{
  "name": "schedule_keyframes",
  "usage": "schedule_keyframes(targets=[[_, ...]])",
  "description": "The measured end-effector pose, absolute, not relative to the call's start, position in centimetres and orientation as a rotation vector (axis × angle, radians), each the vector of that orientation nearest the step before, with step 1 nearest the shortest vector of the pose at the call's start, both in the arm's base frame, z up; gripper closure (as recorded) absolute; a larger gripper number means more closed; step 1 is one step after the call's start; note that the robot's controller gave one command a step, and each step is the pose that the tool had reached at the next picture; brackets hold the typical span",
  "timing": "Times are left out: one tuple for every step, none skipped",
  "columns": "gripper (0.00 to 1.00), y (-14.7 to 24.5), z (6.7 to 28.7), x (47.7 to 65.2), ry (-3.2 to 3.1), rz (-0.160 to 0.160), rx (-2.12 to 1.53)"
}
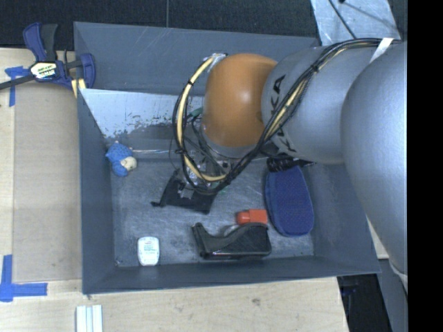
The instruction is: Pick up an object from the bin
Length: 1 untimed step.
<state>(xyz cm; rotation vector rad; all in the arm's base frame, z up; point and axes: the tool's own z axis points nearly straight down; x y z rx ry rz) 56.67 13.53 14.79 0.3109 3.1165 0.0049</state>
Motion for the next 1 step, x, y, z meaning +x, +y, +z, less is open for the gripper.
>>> schedule_keyframes(targets=[[1.00, 13.49, 15.51, 56.80, 3.121, 0.002, 0.314]])
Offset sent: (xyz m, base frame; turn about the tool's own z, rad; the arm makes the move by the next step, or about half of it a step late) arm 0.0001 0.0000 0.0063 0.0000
